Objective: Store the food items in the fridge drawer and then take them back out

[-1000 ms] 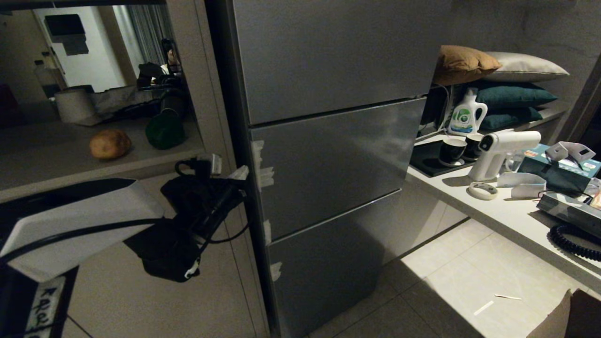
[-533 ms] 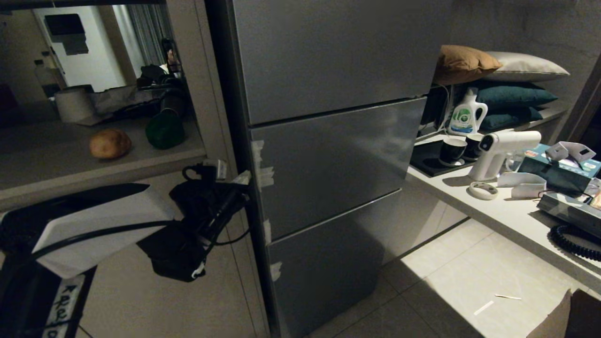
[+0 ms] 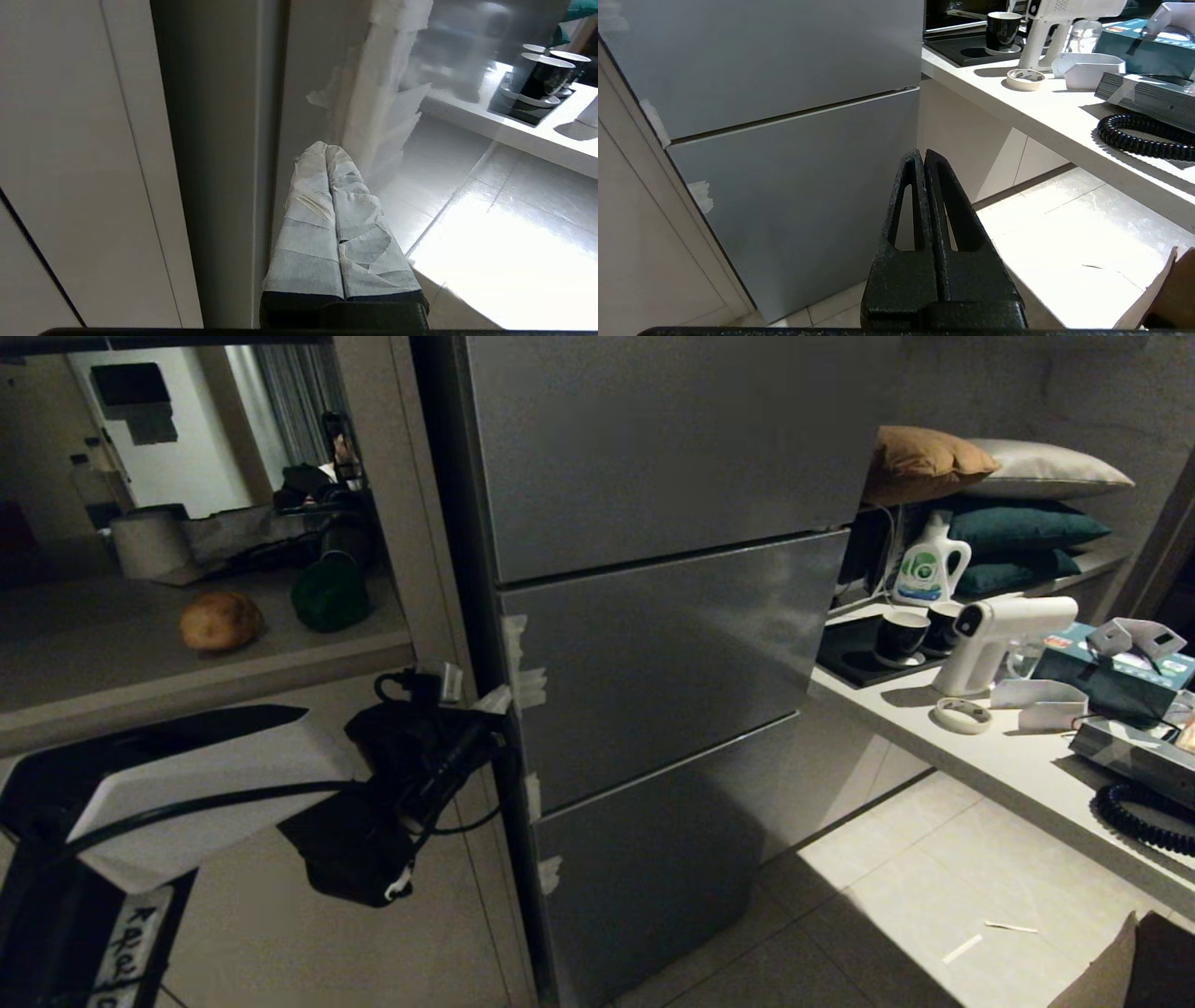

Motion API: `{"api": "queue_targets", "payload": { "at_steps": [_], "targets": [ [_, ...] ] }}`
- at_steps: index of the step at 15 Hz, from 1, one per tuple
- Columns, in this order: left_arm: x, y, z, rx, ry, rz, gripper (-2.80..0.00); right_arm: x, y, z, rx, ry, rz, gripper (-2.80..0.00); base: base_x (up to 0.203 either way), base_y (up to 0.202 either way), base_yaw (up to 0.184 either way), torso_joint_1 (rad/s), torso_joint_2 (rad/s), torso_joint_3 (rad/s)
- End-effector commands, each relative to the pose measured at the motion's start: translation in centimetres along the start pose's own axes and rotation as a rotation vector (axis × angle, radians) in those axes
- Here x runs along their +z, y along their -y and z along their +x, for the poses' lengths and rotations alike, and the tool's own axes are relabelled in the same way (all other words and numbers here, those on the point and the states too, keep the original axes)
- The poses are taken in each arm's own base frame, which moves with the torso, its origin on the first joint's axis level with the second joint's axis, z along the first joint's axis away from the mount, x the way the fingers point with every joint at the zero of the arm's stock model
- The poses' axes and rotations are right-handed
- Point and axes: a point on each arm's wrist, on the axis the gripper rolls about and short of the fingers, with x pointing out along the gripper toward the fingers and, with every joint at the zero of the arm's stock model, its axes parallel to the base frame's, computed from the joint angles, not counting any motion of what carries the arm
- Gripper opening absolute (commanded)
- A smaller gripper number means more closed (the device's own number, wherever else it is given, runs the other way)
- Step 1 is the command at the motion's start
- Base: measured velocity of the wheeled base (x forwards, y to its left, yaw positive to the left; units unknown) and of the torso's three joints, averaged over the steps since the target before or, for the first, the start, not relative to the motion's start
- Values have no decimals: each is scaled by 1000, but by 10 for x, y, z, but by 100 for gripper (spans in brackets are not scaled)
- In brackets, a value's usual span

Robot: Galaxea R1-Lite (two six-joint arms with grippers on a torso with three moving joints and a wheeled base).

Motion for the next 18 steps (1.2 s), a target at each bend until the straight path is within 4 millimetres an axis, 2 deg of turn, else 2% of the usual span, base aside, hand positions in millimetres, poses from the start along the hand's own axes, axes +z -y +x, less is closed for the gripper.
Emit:
{"api": "queue_targets", "payload": {
  "at_steps": [1,5,10,12,14,18],
  "targets": [
    [2,9,-3,-45,-1,-2,-280,-9,0,2,-1,-32,0,-280,0,0,0,0,0,0],
    [5,17,-5,-72,-2,-4,-280,-9,0,2,-1,-32,0,-280,0,0,0,0,0,0],
    [5,15,-6,-50,-5,23,-280,-9,0,2,-2,-32,0,-280,0,0,0,0,0,0],
    [8,14,-15,-45,-27,18,-280,-9,0,2,0,-31,0,-280,0,0,0,0,0,0],
    [16,4,-27,-19,-39,18,-280,-9,0,2,-2,-32,0,-280,0,0,0,0,0,0],
    [28,-24,-29,49,-6,29,-280,-9,0,2,-1,-32,0,-280,0,0,0,0,0,0]
  ]
}}
